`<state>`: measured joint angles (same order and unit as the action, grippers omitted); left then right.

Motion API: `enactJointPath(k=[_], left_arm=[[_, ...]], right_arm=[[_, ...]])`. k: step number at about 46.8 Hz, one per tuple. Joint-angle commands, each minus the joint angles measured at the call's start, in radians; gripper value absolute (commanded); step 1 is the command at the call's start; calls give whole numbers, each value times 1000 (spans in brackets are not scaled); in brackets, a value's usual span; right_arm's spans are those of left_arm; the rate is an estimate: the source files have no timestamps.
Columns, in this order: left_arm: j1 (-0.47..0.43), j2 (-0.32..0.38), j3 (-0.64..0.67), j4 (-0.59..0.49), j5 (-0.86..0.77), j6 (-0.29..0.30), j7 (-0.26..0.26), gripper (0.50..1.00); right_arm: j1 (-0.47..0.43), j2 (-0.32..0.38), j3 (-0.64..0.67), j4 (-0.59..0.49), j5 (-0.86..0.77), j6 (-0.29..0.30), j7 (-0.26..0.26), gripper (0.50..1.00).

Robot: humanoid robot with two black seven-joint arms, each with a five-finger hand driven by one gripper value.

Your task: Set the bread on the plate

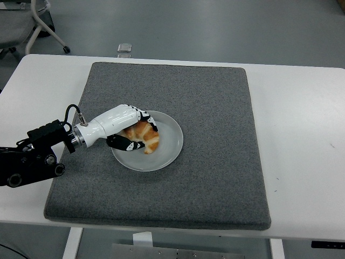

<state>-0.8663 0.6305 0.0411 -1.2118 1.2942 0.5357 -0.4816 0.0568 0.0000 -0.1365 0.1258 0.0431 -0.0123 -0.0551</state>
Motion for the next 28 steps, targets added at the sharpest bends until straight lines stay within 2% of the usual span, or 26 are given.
enactJointPath(k=[1, 8, 11, 28], left_arm=[[4, 0, 0, 0, 1, 0, 0, 696], [4, 0, 0, 0, 1, 1, 0, 707], [4, 0, 0, 0, 1, 1, 0, 726], [4, -18, -21, 0, -16, 6, 0, 735]], right_arm=[[0, 0, 0, 0, 0, 0, 0, 930], [0, 0, 0, 0, 0, 0, 0, 930], [0, 0, 0, 0, 0, 0, 0, 930], [0, 0, 0, 2, 0, 0, 0, 930]])
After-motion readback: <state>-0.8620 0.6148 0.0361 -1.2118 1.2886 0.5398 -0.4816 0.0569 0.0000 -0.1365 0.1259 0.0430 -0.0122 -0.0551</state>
